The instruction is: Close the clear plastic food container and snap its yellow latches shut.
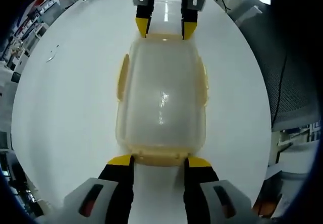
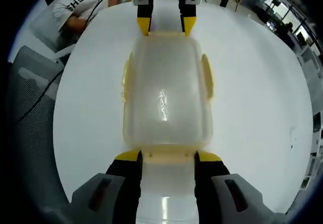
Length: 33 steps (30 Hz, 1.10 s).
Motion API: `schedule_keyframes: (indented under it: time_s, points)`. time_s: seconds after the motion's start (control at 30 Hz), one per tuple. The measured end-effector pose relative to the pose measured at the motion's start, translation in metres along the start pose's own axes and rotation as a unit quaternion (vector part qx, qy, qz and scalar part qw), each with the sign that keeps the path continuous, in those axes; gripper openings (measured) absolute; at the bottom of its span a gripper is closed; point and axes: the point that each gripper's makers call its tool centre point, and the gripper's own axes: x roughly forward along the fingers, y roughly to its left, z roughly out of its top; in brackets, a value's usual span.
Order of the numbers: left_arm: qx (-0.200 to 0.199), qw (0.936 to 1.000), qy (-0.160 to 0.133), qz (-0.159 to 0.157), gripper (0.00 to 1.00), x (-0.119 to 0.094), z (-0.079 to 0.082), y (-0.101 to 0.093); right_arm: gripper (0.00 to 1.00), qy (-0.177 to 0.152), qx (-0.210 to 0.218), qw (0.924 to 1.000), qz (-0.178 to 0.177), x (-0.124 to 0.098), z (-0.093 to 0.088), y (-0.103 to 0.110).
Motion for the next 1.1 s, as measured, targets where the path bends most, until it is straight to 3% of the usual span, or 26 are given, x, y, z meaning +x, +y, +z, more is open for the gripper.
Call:
schedule_keyframes:
  time_s: [0.1, 0.3, 0.43, 0.53, 0.63, 0.73, 0.83, 1.1]
  points:
    - [-0.004, 1.0000, -0.004, 0.000, 0.33, 0.000, 0.001, 0.000, 0.40, 0.000, -0.022, 0.9997, 0.006, 0.000, -0.001, -0.001]
    - [-0.012, 0.9994, -0.032, 0.002, 0.34, -0.001, 0.001, 0.001, 0.39, -0.023, -0.009, 0.9997, 0.004, 0.000, -0.003, -0.001]
    - [-0.018, 0.9983, -0.056, 0.005, 0.33, -0.003, 0.002, -0.001, 0.38, -0.021, -0.009, 0.9997, 0.003, 0.000, -0.002, -0.002]
    - [-0.022, 0.9987, -0.044, 0.015, 0.32, -0.003, 0.003, -0.003, 0.37, -0.018, -0.011, 0.9998, 0.006, 0.000, -0.003, -0.002]
    - [0.001, 0.9993, -0.017, 0.035, 0.32, -0.005, 0.004, -0.005, 0.37, -0.035, -0.022, 0.9991, 0.012, -0.002, -0.004, -0.001]
    - [-0.006, 0.9994, -0.017, 0.028, 0.32, -0.004, 0.005, -0.007, 0.37, -0.037, -0.029, 0.9988, 0.011, -0.004, -0.006, 0.003]
    - [-0.037, 0.9989, -0.020, 0.022, 0.32, -0.003, 0.005, -0.010, 0.37, -0.041, -0.035, 0.9985, 0.003, -0.004, -0.006, 0.003]
    - [-0.018, 0.9997, -0.005, 0.014, 0.32, -0.004, -0.002, -0.011, 0.37, -0.062, -0.034, 0.9975, 0.006, -0.010, 0.002, 0.006]
